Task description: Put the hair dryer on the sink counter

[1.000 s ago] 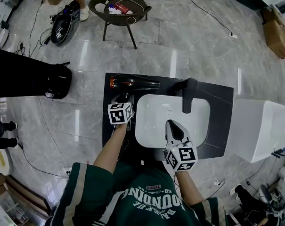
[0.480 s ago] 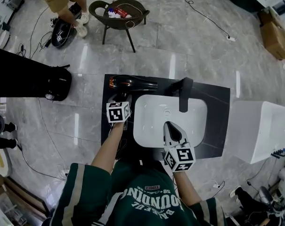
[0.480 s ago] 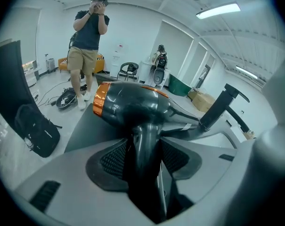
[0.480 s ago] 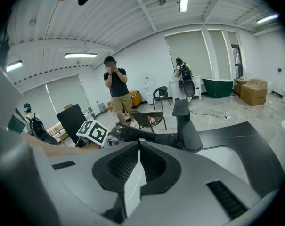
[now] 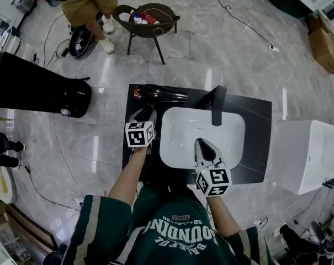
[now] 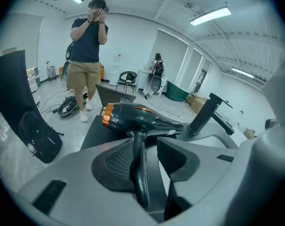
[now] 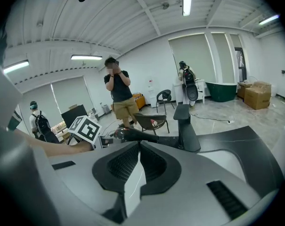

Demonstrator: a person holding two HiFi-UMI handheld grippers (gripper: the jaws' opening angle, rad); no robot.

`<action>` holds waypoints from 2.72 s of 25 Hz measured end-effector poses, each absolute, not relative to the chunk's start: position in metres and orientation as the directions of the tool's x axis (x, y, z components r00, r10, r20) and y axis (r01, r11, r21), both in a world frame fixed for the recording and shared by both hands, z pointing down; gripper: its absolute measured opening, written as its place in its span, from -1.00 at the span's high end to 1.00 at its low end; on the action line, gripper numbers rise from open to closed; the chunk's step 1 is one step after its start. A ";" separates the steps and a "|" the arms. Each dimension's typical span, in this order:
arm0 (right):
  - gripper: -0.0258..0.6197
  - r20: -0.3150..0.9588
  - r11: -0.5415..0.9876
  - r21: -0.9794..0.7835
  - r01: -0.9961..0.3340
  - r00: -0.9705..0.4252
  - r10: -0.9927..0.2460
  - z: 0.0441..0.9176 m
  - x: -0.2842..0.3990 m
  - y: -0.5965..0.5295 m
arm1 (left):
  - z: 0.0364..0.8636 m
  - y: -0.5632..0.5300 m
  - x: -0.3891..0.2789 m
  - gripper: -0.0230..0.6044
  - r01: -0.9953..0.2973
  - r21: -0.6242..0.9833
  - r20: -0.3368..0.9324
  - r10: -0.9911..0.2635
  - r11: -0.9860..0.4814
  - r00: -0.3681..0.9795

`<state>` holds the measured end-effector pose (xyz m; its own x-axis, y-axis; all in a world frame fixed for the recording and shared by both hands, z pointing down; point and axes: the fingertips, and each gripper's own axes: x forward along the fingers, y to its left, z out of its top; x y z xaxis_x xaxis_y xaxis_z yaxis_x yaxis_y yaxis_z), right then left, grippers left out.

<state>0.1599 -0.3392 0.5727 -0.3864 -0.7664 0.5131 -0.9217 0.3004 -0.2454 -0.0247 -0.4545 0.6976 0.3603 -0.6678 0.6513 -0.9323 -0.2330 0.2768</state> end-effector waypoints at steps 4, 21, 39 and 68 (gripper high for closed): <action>0.78 0.489 0.320 -0.238 -0.917 -0.398 -0.776 0.563 0.165 -0.335 | 0.675 -0.436 -0.020 0.70 -0.937 0.255 0.622 -0.701 -0.238 0.347; 0.78 0.398 0.300 -0.237 -0.924 -0.374 -0.838 0.527 0.219 -0.308 | 0.583 -0.345 0.040 0.89 -0.901 0.237 0.501 -0.749 -0.363 0.434; 0.78 0.341 0.340 -0.183 -0.922 -0.384 -0.858 0.497 0.242 -0.262 | 0.520 -0.291 0.082 0.89 -0.857 0.216 0.385 -0.766 -0.468 0.515; 0.79 0.323 0.410 -0.152 -0.899 -0.437 -0.839 0.487 0.213 -0.225 | 0.513 -0.255 0.085 0.89 -0.829 0.232 0.344 -0.755 -0.508 0.559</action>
